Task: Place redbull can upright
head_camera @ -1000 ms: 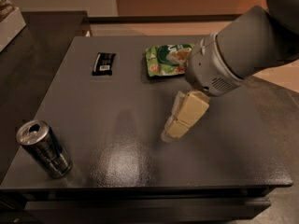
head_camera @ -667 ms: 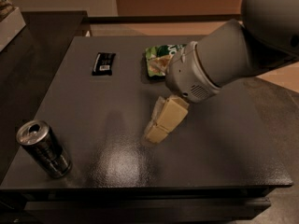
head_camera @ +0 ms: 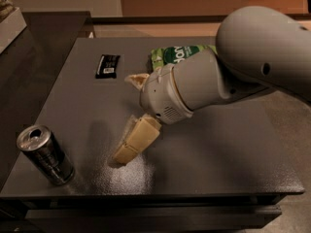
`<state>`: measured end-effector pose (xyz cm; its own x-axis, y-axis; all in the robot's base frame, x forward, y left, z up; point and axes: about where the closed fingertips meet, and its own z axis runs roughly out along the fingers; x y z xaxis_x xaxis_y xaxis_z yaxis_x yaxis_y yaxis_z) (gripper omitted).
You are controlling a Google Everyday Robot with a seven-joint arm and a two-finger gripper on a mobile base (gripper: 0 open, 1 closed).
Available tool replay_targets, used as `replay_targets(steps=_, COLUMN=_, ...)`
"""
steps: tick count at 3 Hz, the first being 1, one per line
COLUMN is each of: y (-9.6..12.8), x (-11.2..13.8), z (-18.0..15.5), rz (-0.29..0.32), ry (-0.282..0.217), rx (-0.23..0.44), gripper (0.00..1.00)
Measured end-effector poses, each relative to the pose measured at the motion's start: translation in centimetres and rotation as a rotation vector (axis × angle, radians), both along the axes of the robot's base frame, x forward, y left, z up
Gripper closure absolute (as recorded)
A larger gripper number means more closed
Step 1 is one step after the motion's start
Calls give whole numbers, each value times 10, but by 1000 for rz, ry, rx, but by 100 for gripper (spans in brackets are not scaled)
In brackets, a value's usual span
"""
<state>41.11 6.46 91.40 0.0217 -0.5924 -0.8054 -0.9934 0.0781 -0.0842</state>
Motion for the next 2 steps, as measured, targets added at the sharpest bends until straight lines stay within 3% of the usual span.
replay_targets(steps=2, y=59, x=-36, z=-18, rz=48, ry=29, rx=176, gripper=0)
